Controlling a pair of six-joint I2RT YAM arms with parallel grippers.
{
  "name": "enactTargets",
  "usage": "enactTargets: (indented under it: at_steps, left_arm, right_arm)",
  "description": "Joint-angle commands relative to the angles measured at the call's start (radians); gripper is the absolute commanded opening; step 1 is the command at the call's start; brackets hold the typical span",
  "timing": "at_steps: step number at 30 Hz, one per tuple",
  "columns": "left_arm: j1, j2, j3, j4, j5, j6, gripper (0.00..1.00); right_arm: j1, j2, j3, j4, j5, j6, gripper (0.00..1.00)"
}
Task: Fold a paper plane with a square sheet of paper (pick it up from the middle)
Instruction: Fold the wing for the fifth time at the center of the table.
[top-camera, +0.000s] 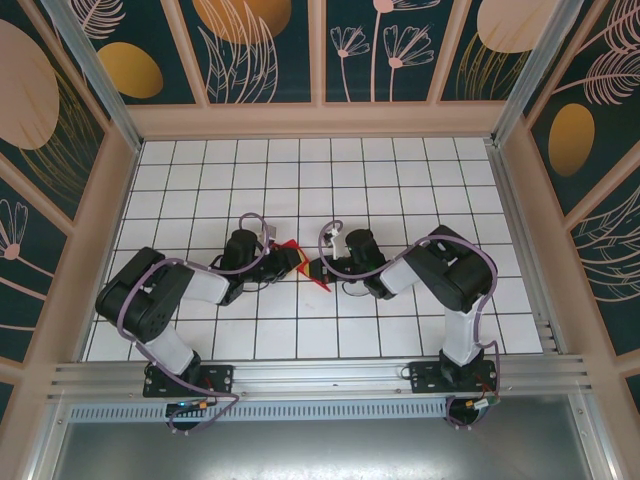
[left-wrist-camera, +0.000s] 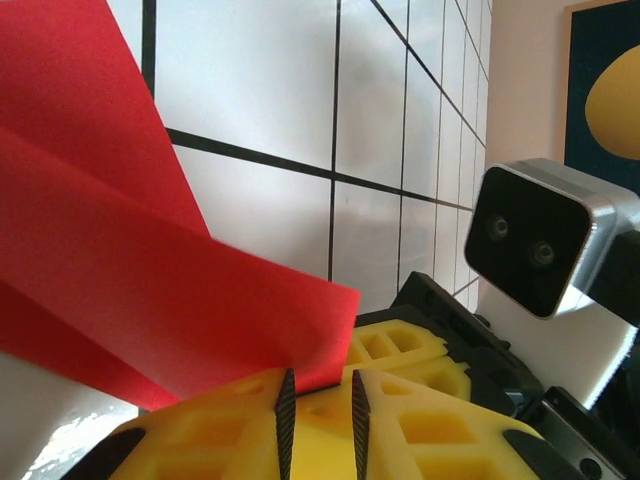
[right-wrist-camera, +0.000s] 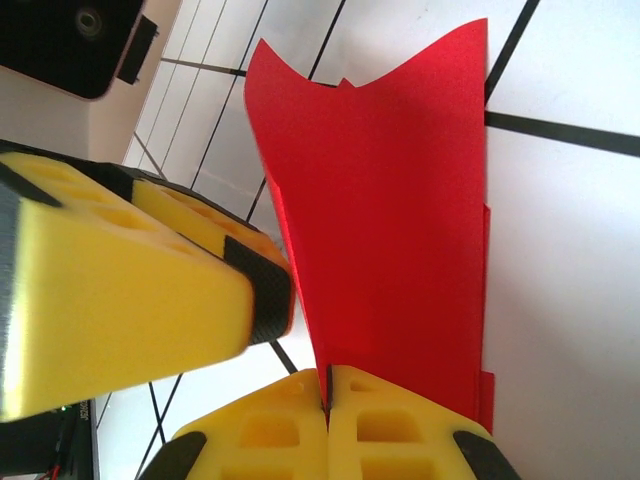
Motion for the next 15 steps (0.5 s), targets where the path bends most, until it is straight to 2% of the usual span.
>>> enactTargets:
  at_steps: [1, 15]
  left_arm:
    - [-0.005, 0.028, 0.018, 0.03, -0.013, 0.028, 0.25]
    - [-0.005, 0.065, 0.046, 0.003, -0.044, 0.03, 0.22]
  right_arm:
    - [-0.006, 0.012, 0.033, -0.022, -0.015, -0.016, 0.0]
    - [-0.006, -0.046, 0.068, -0.197, 0.012, -0.116, 0.2]
